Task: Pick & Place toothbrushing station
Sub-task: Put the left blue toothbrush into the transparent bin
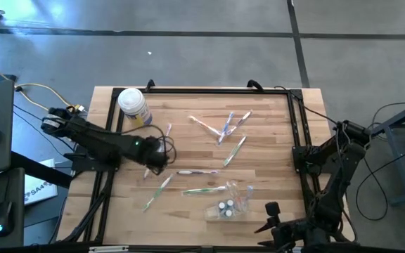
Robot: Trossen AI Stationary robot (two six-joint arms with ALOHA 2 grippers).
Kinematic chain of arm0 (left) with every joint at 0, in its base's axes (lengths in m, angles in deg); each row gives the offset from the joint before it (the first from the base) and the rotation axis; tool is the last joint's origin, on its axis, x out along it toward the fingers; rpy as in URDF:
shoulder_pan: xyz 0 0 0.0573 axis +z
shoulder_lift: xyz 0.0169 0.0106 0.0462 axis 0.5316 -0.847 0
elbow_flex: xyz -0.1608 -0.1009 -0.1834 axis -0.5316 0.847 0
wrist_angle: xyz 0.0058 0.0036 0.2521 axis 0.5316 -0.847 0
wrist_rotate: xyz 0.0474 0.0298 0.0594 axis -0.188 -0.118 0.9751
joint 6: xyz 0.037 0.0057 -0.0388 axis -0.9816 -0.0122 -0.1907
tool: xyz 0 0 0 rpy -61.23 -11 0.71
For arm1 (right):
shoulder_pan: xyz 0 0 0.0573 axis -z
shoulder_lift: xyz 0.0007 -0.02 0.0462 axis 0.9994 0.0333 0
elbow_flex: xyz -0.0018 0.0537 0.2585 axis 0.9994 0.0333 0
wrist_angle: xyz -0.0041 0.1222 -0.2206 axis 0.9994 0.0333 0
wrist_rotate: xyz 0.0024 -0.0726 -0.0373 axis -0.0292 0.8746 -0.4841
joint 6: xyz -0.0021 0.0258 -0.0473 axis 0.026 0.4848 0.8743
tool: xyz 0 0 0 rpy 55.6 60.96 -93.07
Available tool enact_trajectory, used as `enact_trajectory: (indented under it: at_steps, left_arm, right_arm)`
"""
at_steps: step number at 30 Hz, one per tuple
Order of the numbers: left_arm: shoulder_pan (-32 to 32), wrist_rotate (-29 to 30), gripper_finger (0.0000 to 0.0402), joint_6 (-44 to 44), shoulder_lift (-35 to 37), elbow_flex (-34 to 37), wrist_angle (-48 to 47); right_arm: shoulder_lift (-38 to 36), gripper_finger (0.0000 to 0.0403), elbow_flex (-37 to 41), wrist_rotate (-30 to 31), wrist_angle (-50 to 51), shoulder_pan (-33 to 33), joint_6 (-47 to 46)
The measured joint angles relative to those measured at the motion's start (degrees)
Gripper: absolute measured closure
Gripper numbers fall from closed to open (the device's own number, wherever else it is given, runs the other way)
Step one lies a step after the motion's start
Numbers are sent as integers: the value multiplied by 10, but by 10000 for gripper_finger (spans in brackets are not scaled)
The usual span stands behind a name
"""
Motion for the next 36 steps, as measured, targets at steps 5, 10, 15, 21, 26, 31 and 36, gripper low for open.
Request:
enact_trajectory:
  at_steps: [5, 10, 15, 21, 26, 31, 36]
  left_arm:
    - [46, -20, 258, -62, 0, 20, 51]
    - [69, -30, 258, -68, 0, 50, 56]
    - [87, -59, 258, -87, 0, 89, 114]
    - [88, -58, 258, -92, 0, 101, 136]
    - [88, -56, 258, -89, 0, 101, 135]
    - [88, -56, 258, -89, -13, 102, 140]
    - [88, -55, 258, -94, -43, 101, 148]
  right_arm:
    - [0, 256, 0, 0, 0, -6, -1]
    - [0, 256, 12, 0, -9, -9, -3]
    - [0, 256, 38, 1, -35, -8, -3]
    - [0, 256, 47, 0, -57, -8, 3]
    - [0, 256, 47, 0, -58, -8, 3]
    - [0, 256, 47, 0, -58, -8, 3]
    - [0, 256, 47, 0, -58, -8, 1]
